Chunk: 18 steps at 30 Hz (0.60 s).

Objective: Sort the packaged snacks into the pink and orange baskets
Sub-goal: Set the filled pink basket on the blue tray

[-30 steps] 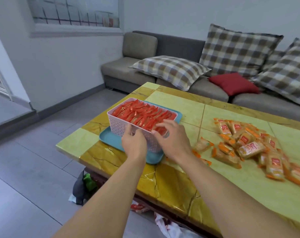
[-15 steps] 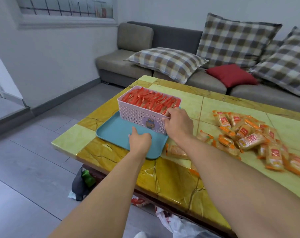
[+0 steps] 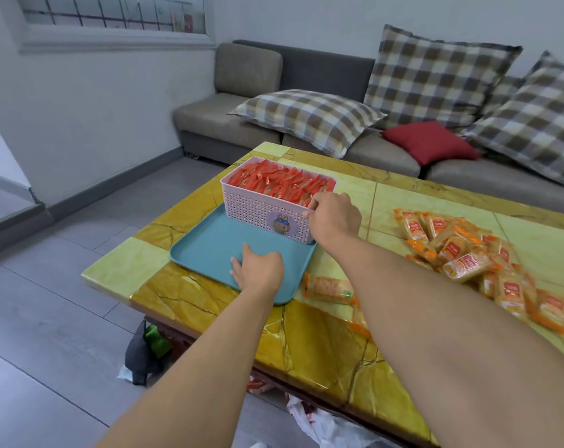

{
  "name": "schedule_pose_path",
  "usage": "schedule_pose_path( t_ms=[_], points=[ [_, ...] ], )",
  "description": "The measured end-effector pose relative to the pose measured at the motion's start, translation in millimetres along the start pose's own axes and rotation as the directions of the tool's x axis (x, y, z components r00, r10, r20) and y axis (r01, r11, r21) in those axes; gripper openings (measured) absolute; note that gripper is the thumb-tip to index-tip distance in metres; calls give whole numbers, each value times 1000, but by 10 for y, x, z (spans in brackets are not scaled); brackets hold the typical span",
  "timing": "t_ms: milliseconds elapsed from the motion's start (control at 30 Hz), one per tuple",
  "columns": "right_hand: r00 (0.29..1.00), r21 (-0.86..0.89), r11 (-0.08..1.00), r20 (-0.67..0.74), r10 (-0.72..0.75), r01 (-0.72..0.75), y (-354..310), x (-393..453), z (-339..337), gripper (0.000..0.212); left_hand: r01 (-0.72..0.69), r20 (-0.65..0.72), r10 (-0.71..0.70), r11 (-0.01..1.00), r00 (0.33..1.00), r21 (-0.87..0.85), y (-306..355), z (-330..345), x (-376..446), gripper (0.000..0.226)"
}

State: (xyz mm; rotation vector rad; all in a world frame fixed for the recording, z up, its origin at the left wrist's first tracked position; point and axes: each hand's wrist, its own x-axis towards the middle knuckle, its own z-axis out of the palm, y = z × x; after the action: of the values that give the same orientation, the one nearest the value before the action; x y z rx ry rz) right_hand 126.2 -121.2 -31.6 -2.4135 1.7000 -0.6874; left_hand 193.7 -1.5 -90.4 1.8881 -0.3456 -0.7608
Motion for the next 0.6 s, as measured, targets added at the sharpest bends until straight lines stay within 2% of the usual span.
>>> schedule_pose_path(
  t_ms=[233, 433, 600],
  points=[
    [999, -52, 999, -51, -7, 4, -39, 84, 68, 14, -1, -35, 0, 999, 999, -39, -9, 17, 1, 76],
    [994, -24, 994, 17, -107, 107, 1, 65, 35, 12, 2, -130, -11, 998, 991, -69, 37, 50, -23, 64],
    [963, 65, 967, 94, -252, 246, 302, -56, -142, 32, -130, -183, 127, 992, 975, -3, 94, 181, -194, 66]
  ],
)
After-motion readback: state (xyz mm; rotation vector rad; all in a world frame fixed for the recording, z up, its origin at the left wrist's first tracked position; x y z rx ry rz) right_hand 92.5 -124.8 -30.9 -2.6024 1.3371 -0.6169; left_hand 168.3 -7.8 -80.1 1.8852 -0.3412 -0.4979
